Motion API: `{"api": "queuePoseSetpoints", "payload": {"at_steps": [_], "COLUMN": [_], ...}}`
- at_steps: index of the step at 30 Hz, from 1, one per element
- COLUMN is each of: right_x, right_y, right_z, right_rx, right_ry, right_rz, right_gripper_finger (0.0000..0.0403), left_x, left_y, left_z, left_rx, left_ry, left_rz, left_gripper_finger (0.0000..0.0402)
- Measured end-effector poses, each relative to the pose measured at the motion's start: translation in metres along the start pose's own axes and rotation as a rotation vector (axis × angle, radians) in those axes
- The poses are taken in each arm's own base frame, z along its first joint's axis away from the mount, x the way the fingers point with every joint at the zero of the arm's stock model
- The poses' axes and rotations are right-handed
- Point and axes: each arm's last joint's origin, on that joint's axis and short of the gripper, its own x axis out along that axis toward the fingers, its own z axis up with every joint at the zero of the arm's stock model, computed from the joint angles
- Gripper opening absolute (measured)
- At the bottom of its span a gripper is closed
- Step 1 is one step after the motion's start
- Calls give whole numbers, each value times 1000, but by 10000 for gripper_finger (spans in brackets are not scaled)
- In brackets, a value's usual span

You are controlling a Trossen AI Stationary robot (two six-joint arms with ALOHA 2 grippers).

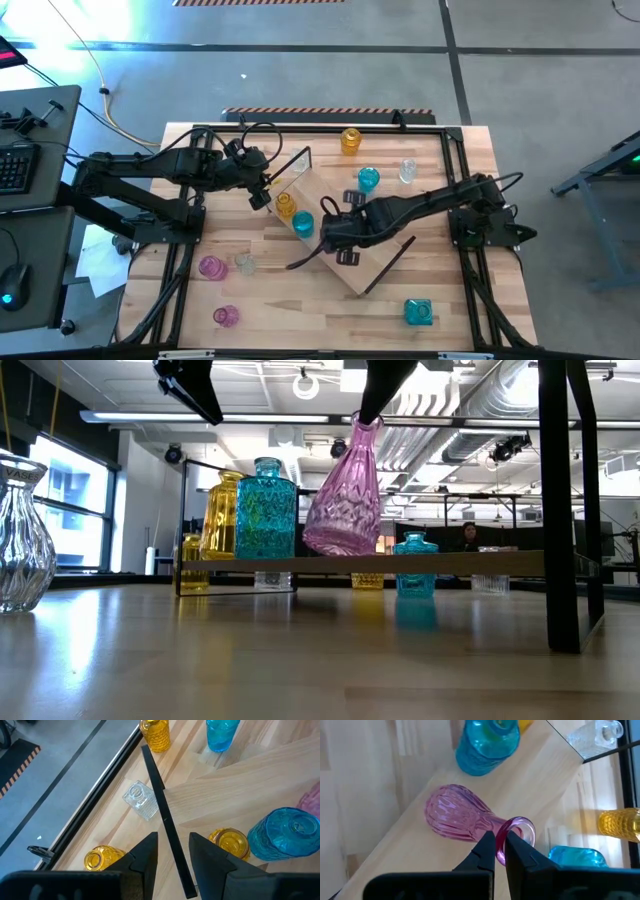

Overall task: Sort vases onto shelf
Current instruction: Put the top right pink crystal vase on the shelf

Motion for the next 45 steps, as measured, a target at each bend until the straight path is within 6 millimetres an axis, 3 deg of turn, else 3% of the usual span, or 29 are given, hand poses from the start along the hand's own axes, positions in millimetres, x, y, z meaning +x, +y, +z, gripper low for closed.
{"api": "queuePoseSetpoints", "payload": {"at_steps": [16,32,45], "right_x": [-2,-10,-10], "right_y": [3,25,17], "right_z": [-4,-10,-17], "right_rx": [-35,-132,-189], "right_ry": [12,-25,39], "right_rz": [-34,-77,-190], "right_gripper_finger": [0,0,0], "left_x": [0,0,0], "left_y": [0,0,0], "left_z": [0,0,0], "left_rx": [-11,-17,-17], "left_ry": [0,0,0], "left_rz": [0,-1,0], "left_gripper_finger": [104,104,104]}}
